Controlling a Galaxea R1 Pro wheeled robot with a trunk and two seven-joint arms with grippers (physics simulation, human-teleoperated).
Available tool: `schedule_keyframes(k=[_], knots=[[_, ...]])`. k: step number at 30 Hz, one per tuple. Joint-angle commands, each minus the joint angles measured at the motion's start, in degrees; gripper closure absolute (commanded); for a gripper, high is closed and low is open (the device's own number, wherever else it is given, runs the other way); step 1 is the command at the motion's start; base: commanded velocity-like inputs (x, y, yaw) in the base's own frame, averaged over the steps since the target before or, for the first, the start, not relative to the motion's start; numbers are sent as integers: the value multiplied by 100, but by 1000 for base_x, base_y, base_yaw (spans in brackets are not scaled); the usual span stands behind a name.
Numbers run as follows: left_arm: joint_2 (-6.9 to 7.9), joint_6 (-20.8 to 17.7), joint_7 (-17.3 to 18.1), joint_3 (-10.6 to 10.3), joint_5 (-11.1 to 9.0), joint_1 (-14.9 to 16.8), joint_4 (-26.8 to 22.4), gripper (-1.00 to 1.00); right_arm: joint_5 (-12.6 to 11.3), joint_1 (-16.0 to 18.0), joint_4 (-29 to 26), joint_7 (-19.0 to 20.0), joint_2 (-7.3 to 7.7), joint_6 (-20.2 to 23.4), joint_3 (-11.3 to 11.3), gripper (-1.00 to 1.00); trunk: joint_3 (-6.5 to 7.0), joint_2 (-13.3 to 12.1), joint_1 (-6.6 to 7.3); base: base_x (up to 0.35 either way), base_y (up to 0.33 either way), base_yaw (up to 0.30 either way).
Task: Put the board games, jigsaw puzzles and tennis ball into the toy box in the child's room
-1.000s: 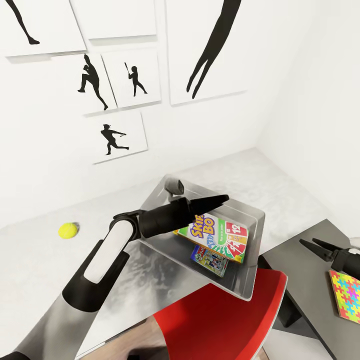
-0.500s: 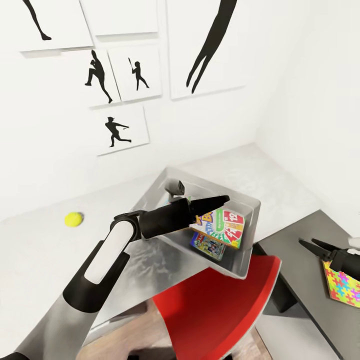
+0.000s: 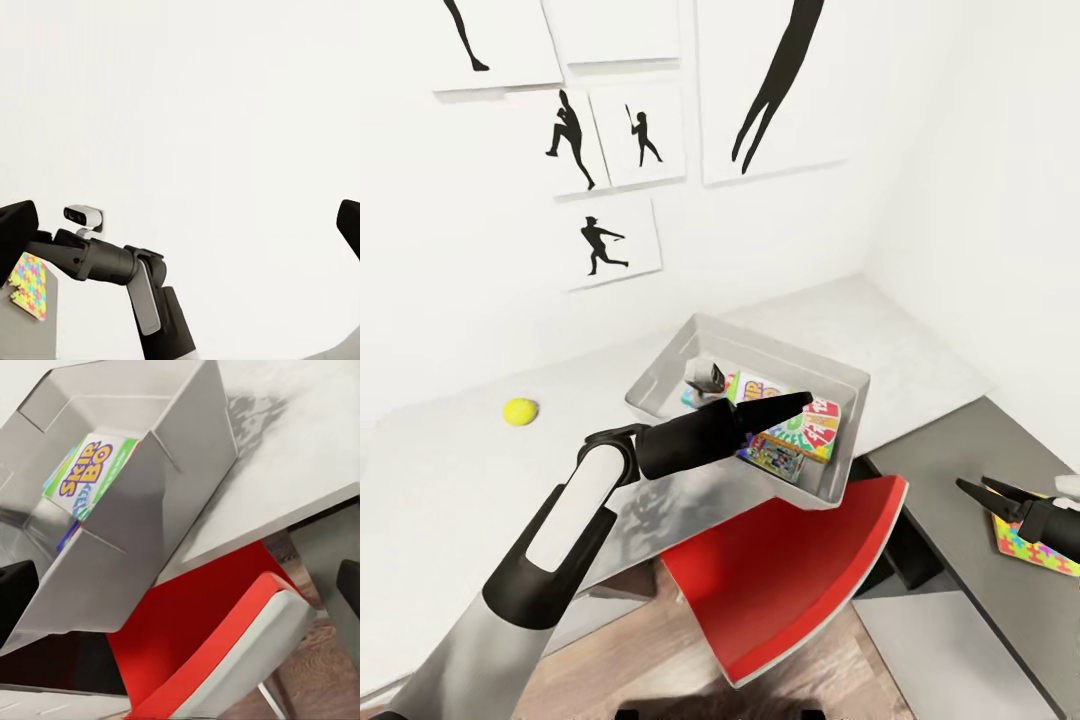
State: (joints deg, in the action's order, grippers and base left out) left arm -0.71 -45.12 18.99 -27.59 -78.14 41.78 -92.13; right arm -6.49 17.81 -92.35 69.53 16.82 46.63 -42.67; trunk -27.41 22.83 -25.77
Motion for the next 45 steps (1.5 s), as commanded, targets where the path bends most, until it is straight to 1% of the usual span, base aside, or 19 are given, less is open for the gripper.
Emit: schedule_keyframes(k=[1, 9, 16, 25, 37, 45], knots=[[-3, -26, 10, 8, -8, -3, 2, -100, -17, 4, 0, 11, 0, 40, -4, -100, -8, 10, -2, -67, 0, 0], [-14, -30, 9, 18, -8, -9, 2, -100, -21, 4, -5, 35, -2, 76, -28, -100, -2, 10, -2, -35, 0, 0], [-37, -31, 2, 10, -8, 2, 2, -100, -25, 4, -4, 47, 1, 101, -47, -100, 34, 10, -2, -13, 0, 0], [-70, -32, -27, -10, -8, 24, -1, -100, -27, 3, -3, 42, 4, 114, -55, -100, 106, 10, -2, -5, 0, 0], [-73, -44, -72, -20, -8, 42, -1, -100, -21, 5, -2, 13, 4, 119, -55, -100, 215, 10, -2, -1, 0, 0], [-71, -89, -165, -36, -8, 60, 0, -100, -11, 16, -2, -2, 1, 135, -8, -100, 290, 10, -2, 0, 0, 0]])
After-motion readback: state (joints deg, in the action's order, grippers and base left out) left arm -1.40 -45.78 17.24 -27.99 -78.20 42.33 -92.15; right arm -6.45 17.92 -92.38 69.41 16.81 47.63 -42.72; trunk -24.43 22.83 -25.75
